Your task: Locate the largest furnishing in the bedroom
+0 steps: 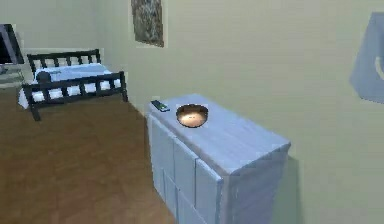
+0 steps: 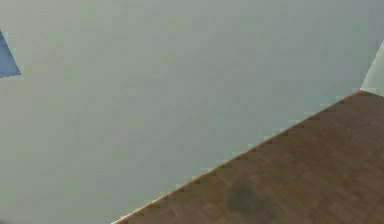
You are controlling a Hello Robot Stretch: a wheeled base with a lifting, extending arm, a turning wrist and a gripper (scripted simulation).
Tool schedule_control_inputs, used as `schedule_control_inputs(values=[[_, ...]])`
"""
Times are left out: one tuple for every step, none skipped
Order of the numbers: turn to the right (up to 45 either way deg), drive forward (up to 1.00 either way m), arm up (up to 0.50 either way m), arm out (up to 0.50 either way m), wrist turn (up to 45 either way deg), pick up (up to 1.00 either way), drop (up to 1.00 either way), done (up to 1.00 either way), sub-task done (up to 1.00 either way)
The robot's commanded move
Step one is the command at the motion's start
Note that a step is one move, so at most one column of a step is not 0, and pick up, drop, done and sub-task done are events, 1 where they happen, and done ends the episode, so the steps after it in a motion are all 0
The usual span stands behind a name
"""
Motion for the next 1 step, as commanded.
schedule_control_inputs(values=[[0.0, 0.05, 0.0, 0.0, 0.0, 0.0, 0.0, 0.0, 0.0]])
